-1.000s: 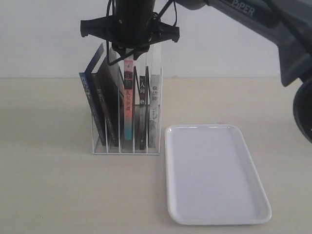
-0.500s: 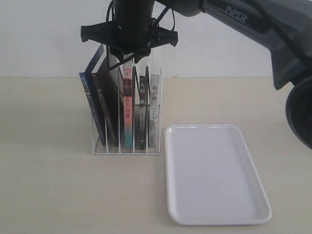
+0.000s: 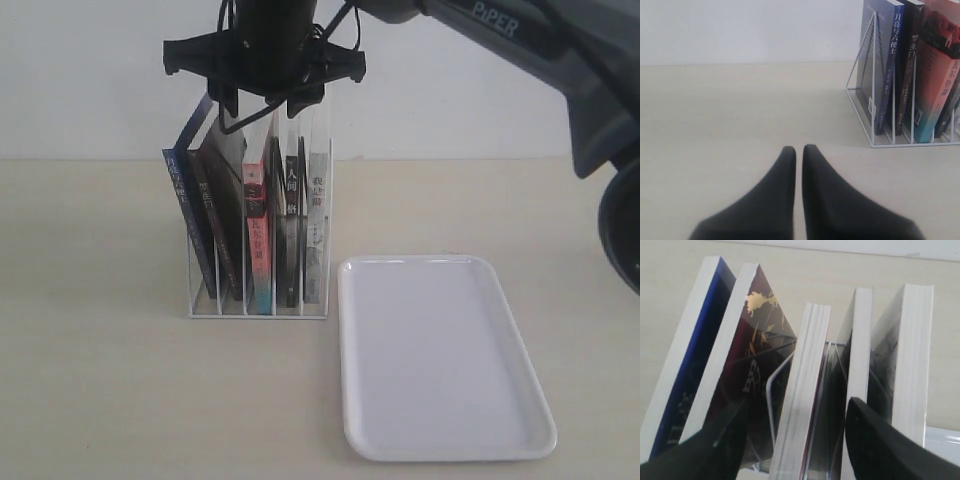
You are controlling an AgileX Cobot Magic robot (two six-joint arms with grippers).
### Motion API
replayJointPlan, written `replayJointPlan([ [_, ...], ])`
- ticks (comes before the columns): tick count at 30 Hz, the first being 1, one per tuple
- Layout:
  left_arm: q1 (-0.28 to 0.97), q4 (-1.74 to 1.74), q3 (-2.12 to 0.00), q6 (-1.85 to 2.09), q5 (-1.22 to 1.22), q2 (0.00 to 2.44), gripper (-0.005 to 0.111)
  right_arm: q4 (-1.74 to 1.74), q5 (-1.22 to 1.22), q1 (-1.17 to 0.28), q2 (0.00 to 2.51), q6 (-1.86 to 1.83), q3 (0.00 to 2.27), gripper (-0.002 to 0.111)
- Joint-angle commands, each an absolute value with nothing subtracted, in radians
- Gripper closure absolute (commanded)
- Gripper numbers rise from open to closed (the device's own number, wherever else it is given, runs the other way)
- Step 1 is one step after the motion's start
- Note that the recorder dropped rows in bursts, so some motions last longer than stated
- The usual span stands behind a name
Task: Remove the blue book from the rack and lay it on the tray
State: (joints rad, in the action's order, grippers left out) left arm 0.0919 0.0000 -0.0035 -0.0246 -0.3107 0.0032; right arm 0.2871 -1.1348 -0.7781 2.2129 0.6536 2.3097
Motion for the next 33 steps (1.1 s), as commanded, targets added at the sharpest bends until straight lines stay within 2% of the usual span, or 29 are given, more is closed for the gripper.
replayJointPlan([
  [1, 0.09, 0.0, 0.0, -0.031, -0.309, 0.0, 0.103, 0.299, -1.135, -0.784, 2.163, 0.631, 2.315, 0.053],
  [15, 0.09, 0.0, 0.0, -0.031, -0.309, 0.0, 0.103, 0.302, -1.054, -0.866, 2.136, 0.616, 2.315, 0.053],
  [25, 0.09, 0.0, 0.0, -0.031, -0.309, 0.0, 0.103, 0.298, -0.979, -0.872, 2.139, 0.618, 2.315, 0.053],
  [33, 0.09, 0.0, 0.0, -0.031, -0.309, 0.0, 0.103, 0.302, -0.878, -0.898, 2.213, 0.647, 2.315, 0.053],
])
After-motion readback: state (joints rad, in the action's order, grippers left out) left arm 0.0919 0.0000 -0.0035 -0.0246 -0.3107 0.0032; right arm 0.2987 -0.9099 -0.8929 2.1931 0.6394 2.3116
